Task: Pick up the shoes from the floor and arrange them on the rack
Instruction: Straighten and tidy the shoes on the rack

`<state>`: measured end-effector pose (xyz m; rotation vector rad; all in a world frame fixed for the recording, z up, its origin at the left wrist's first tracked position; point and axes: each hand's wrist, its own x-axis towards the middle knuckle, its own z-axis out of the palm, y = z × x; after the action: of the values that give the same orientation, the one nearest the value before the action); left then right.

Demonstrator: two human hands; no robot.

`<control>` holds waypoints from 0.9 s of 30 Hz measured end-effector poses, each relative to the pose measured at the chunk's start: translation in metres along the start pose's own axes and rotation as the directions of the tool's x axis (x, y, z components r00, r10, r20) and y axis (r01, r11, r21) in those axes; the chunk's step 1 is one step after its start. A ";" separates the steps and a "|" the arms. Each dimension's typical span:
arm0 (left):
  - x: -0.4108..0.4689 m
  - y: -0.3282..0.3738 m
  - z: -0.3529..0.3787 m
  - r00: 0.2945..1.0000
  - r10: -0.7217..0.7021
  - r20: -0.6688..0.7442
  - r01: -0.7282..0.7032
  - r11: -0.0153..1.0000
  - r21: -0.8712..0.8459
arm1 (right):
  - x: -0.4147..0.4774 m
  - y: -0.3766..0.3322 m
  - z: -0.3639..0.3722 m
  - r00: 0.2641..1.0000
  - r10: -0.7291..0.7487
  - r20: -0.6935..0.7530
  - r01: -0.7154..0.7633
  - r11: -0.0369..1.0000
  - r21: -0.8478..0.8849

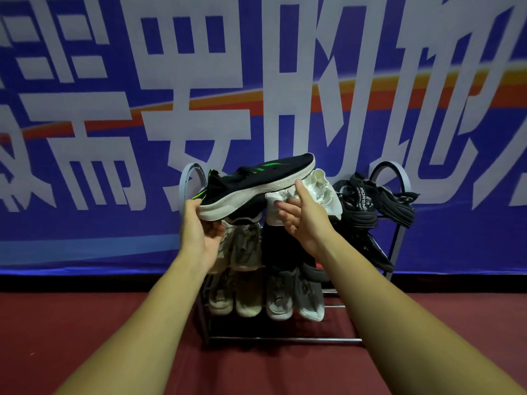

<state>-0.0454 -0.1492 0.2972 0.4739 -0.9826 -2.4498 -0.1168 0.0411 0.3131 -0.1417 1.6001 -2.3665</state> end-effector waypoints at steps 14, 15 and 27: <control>-0.005 -0.010 0.016 1.000 0.009 0.025 -0.012 0.990 0.138 | 0.006 0.001 -0.007 0.992 0.064 -0.113 -0.039 0.976 0.214; -0.006 -0.017 0.021 0.999 -0.007 0.031 0.000 0.976 0.218 | 0.005 0.003 -0.005 0.993 0.060 -0.106 -0.036 0.975 0.218; -0.001 -0.048 0.047 0.999 0.003 0.053 -0.029 0.872 0.489 | -0.008 0.028 0.018 0.996 -0.087 0.012 0.086 0.995 0.047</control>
<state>-0.0805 -0.0914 0.2951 0.5628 -1.6353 -2.1881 -0.0998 0.0174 0.2944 -0.2214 1.5618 -2.4597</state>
